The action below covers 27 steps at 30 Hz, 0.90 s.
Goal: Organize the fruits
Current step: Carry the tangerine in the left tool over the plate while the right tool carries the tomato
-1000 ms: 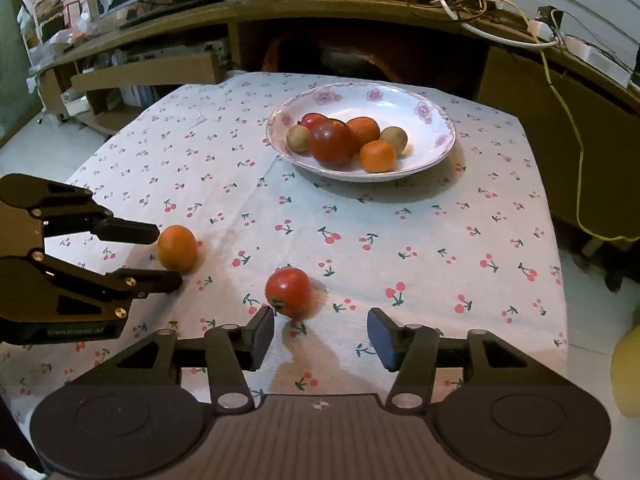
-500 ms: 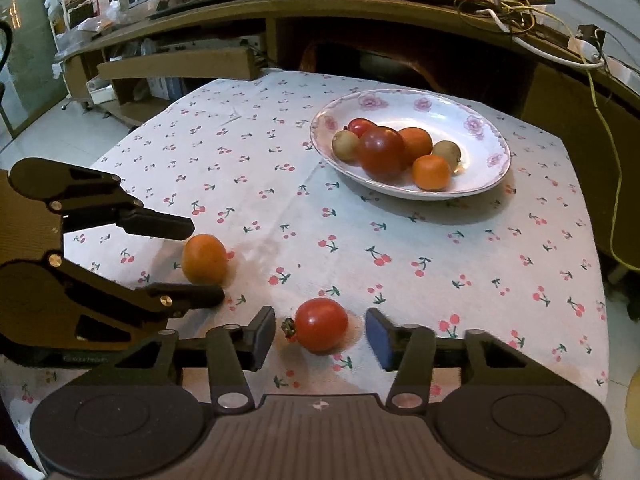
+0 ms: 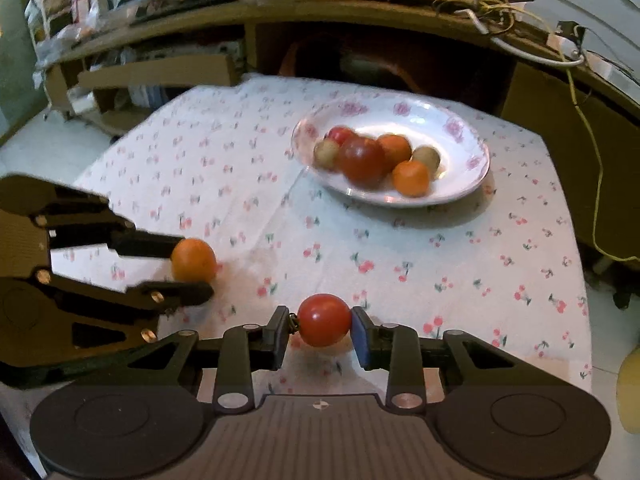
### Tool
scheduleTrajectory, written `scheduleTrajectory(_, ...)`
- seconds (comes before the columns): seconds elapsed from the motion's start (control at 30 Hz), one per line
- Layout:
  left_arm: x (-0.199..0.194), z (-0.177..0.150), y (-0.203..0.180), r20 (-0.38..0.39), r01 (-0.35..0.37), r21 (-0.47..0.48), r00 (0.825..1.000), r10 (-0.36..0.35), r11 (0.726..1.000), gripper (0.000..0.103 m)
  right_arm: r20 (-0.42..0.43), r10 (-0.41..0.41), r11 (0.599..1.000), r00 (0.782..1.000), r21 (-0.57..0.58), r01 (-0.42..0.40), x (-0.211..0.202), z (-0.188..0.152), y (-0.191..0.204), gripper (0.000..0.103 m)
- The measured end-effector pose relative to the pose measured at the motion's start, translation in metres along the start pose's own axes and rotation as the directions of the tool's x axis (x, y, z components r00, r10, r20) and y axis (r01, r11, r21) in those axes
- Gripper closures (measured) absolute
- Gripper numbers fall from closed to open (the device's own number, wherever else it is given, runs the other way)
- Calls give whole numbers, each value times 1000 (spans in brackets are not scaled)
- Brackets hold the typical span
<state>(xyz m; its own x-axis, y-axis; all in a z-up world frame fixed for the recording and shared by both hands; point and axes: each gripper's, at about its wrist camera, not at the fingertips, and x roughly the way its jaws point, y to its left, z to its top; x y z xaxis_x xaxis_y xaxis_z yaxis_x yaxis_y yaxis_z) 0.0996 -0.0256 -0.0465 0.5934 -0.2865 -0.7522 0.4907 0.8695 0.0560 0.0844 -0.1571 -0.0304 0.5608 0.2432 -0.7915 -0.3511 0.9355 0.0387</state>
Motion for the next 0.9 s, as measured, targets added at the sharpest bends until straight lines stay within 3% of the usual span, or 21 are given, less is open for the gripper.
scheduleTrajectory(0.43, 15, 61, 8, 69, -50, -36, 996, 53, 998, 65, 91, -64, 996, 994, 74, 57, 0, 44, -26, 69)
scheduleTrajectory(0.9, 74, 124, 21, 90, -106, -70, 990, 112, 992, 65, 104, -137, 985, 985, 122, 124, 37, 90, -78, 69)
